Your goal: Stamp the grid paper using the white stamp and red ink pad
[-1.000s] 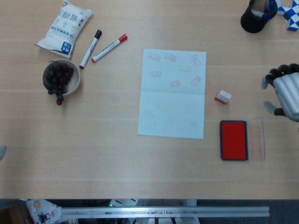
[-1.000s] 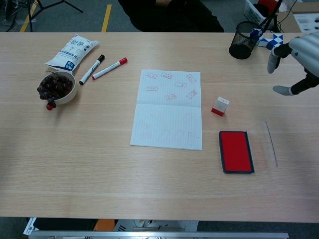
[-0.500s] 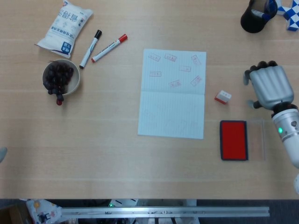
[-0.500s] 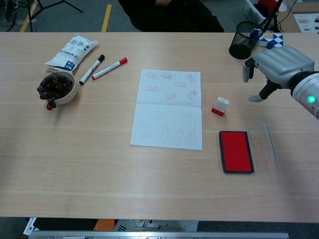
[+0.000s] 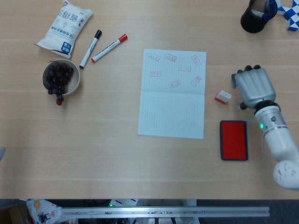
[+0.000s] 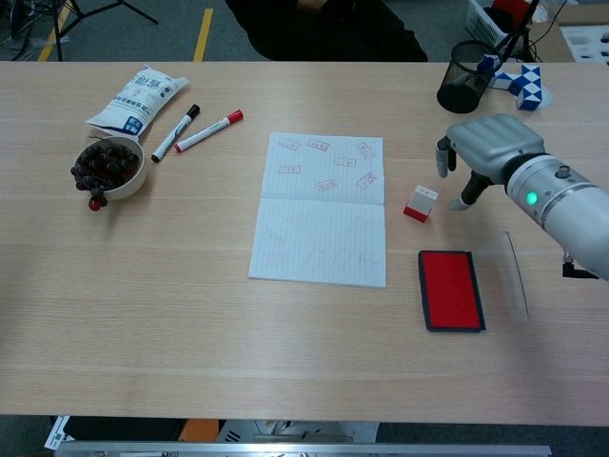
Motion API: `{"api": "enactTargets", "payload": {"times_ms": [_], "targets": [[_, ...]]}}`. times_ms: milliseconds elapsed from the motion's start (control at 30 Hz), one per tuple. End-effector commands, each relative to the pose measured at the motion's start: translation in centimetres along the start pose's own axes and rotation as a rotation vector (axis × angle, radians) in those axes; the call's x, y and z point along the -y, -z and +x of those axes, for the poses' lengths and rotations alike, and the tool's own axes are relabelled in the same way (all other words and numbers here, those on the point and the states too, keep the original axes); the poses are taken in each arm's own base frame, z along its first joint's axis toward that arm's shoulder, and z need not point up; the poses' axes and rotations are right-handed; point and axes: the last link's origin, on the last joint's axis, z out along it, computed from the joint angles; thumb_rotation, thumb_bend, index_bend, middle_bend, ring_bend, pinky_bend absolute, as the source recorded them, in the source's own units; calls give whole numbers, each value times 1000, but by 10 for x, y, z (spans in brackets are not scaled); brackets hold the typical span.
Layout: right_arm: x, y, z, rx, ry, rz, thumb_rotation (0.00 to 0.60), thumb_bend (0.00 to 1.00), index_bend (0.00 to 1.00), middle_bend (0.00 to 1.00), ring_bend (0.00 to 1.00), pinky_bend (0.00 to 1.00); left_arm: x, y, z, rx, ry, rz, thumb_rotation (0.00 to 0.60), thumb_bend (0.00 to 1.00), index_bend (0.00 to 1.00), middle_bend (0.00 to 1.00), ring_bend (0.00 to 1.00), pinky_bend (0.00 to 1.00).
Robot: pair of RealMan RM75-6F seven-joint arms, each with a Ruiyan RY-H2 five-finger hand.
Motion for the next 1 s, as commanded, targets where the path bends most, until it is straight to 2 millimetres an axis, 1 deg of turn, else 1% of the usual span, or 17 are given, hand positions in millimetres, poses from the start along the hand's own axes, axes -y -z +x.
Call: {"api": "enactTargets", "payload": {"times_ms": [33,267,533,800,1000], "targets": [[2,-2,-3,6,5,-2,600,110,488,425,269,290,1,0,0,-1,-1,3,600,175,145,122,160,96],[5,-5,-8,19,2,-7,600,113,488,425,269,290,3,0,1,0,-2,4,600,175,145,122,160,96],[11,-13,-10,24,5,-2,600,114,488,425,269,291,3,-1,1,-6,-1,0,600,175,145,123,160,96],[24,-19,-12,32,12,21,600,126,488,424,269,291,6,0,2,-10,0,10,600,175,145,123,160,96],[33,-16,-12,34,22,49,600,137,488,425,269,291,8,1,3,-13,1,17,600,174,145,123,160,96]]}}
